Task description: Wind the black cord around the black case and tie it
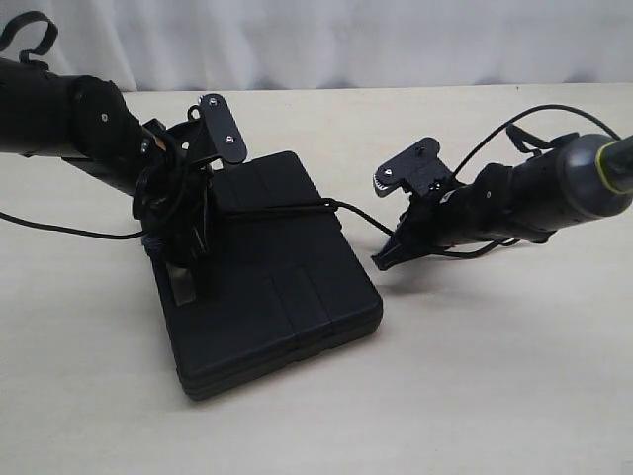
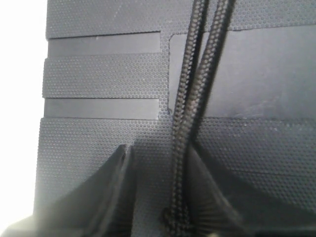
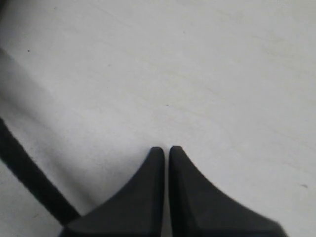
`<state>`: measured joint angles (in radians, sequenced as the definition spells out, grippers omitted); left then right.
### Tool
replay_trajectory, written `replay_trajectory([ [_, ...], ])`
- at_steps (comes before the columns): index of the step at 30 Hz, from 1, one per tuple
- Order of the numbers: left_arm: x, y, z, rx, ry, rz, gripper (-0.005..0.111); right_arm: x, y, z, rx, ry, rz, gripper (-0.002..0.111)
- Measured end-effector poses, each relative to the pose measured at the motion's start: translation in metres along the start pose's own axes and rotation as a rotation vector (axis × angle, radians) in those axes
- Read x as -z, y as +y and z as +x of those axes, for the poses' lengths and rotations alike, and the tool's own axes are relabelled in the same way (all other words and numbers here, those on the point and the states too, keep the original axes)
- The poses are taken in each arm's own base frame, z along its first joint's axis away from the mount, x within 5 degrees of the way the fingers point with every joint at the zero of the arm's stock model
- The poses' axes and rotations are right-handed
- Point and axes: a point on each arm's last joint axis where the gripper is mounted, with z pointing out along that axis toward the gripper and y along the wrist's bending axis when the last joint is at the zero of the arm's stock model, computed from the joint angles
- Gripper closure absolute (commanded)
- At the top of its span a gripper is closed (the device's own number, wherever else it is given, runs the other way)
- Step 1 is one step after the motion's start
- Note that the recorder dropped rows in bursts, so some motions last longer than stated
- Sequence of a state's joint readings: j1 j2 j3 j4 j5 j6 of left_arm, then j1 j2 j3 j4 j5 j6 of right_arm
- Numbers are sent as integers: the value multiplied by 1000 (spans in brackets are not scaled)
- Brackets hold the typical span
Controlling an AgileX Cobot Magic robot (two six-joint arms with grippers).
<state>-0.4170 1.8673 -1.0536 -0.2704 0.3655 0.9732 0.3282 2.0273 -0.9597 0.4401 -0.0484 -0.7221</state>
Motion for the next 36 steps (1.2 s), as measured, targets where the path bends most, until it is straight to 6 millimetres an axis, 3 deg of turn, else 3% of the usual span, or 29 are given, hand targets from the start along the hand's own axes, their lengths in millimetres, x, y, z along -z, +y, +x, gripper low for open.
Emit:
replay_trajectory([
  [12, 0, 0, 0, 0, -1, -2, 73, -1, -4, 1, -10, 4, 5, 104],
  [26, 0, 0, 0, 0, -1, -2, 73, -5, -54, 21, -187, 34, 87, 104],
  [36, 0, 0, 0, 0, -1, -2, 73, 34, -49, 25, -248, 65, 32, 104],
])
